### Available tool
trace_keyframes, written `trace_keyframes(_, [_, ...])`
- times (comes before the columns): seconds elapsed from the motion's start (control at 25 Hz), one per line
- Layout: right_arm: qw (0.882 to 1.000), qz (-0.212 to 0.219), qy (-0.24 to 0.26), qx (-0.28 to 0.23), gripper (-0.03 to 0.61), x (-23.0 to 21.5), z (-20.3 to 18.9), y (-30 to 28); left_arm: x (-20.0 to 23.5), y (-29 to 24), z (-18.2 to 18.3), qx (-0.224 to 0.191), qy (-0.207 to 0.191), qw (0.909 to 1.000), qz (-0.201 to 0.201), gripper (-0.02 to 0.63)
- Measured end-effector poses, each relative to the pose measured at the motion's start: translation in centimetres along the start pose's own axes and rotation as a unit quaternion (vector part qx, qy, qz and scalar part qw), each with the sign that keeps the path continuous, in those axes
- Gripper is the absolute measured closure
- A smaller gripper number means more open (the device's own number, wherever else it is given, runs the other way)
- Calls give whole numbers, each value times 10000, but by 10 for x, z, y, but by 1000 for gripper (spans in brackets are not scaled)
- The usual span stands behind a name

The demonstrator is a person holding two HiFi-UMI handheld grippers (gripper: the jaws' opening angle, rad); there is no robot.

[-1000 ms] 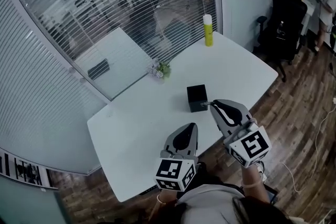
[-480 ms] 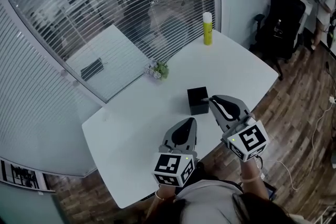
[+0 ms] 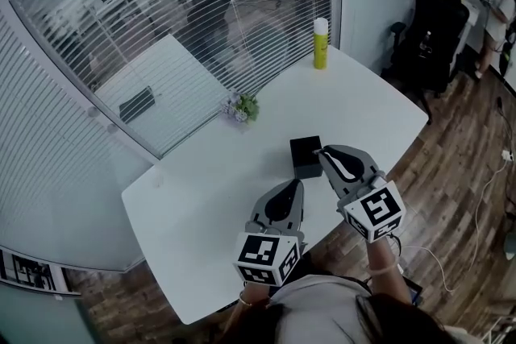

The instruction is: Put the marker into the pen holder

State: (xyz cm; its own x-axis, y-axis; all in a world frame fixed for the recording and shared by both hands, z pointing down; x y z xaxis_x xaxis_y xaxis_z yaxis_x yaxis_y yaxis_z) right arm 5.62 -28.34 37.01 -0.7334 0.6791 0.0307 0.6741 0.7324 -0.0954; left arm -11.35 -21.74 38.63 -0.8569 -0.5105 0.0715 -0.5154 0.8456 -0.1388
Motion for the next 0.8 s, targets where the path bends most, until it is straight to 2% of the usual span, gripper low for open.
trace_keyframes(0.8, [9980, -228, -35, 584, 520, -4, -48, -44, 25, -5, -12, 53, 174, 9998, -51, 595])
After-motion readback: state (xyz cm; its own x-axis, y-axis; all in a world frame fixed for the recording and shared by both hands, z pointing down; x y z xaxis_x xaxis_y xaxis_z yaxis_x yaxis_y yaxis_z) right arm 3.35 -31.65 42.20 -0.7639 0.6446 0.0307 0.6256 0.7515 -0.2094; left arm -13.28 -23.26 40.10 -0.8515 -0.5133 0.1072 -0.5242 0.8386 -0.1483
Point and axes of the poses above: the fingertips, and each gripper's own axes: y backward along the fingers, x to its left, z out of its top, the point moved 10 cm from there along y, backward along the fingers, and after that the axes turned 7 degrees about -y, right-handed, at the moved point
